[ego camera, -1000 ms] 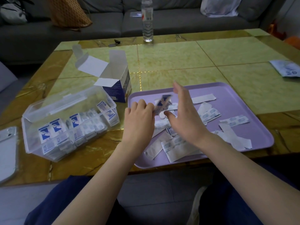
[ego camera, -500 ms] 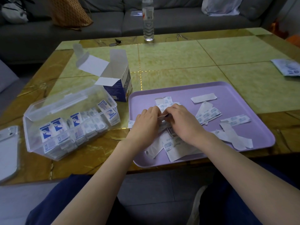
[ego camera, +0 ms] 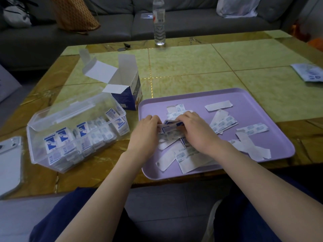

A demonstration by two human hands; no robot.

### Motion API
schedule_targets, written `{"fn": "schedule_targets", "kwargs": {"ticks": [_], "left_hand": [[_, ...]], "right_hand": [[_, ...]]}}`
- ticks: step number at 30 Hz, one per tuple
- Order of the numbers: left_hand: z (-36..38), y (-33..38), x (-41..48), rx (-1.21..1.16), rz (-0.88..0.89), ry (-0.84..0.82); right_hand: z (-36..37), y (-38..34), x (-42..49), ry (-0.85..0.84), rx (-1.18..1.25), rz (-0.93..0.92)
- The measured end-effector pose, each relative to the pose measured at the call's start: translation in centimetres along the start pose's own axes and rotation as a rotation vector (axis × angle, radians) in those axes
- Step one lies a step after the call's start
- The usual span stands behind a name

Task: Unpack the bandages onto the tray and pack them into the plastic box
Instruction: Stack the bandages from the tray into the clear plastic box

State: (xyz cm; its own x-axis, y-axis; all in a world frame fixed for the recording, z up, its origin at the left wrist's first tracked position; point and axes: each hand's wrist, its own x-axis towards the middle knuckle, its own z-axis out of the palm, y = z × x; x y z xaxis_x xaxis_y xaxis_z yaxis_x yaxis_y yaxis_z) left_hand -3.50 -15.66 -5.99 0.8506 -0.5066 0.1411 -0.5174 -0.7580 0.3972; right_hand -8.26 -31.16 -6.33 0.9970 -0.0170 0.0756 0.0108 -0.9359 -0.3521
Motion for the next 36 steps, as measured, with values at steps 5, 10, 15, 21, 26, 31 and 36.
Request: {"fn": "schedule_targets", "kwargs": {"ticks": [5,10,15,21,26,31,36], "left_hand": [[0.5,0.1,0.1,-0.131,-0.041,0.064],[1.2,0.6,0.1,-0.133,0.030,0.054],[2.1,1.4,0.0,-0.132,0.025,-0.046],[2.1,0.8,-0.1,0.181,-0.053,-0.051],[1.8,0.0,0.0,0.037,-0.091,0.008],[2.0,0.5,-0.1,-0.308,-0.012,0.021],[2.2,-0.2,-0.3,-0.046,0.001,-0.051]], "right_hand": [[-0.3,0.0,0.3,0.030,-0.114,-0.019],[0.0,-0.2,0.3,0.031,-0.133,-0.039],[0.4,-0.8,0.2,0.023,0.023,-0.062],[1.7,-0.2,0.6,0.057,-0.006,0.031],[1.9,-0.6,0.7,0.081,0.235,0.061],[2.2,-1.2,1.1,0.167,0.422,0.003],[2.0,-0.8,0.9,0.022,0.211,0.059]]}}
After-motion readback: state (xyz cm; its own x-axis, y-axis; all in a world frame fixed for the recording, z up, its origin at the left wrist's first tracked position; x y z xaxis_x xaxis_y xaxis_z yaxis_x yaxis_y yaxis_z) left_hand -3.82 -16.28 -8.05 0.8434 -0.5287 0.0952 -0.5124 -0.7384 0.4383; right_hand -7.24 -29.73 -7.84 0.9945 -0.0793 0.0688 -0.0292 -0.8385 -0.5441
